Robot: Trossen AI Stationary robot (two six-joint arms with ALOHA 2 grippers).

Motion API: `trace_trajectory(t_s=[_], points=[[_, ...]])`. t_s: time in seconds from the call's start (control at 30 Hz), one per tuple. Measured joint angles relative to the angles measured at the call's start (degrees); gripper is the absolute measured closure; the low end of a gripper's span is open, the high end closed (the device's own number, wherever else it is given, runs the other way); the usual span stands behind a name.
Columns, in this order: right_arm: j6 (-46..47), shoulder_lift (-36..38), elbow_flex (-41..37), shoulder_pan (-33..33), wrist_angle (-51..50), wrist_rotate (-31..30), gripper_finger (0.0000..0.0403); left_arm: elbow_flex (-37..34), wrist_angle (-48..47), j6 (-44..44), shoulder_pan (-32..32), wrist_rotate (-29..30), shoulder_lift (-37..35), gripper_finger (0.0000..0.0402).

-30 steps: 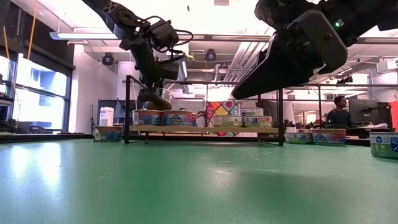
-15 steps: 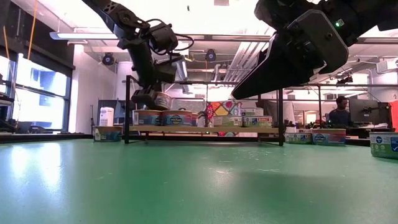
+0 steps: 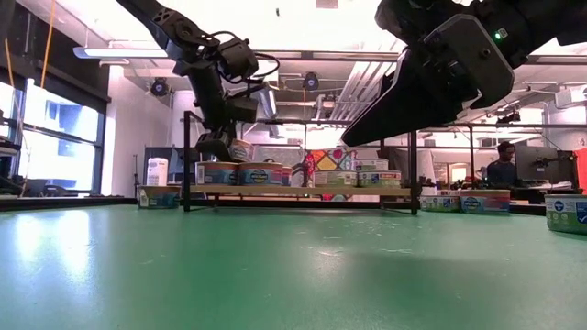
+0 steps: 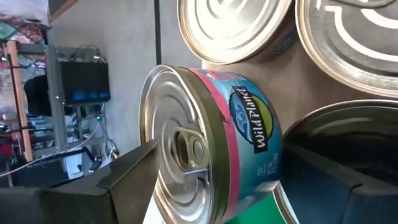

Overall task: Stack canned seafood by type on shelf
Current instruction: Stack the blue pink tuna can on top of the other blue pink tuna can on the shelf

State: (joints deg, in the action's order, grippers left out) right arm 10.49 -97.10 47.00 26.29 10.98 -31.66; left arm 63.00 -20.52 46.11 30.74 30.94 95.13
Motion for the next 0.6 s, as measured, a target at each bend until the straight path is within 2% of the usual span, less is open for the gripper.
trace_trajectory(t_s=[0.47, 0.6], points=[[-0.01, 0.00, 0.00, -0.01, 0.00, -0.02, 0.0165, 0.02, -2.46, -0.55, -1.76, 0.43, -0.46, 0.0102], [-0.01, 0.00, 0.00, -0.01, 0.02, -0.02, 0.0165, 0.02, -3.69, -0.64, -1.97, 0.44, -0.53, 0.0115]])
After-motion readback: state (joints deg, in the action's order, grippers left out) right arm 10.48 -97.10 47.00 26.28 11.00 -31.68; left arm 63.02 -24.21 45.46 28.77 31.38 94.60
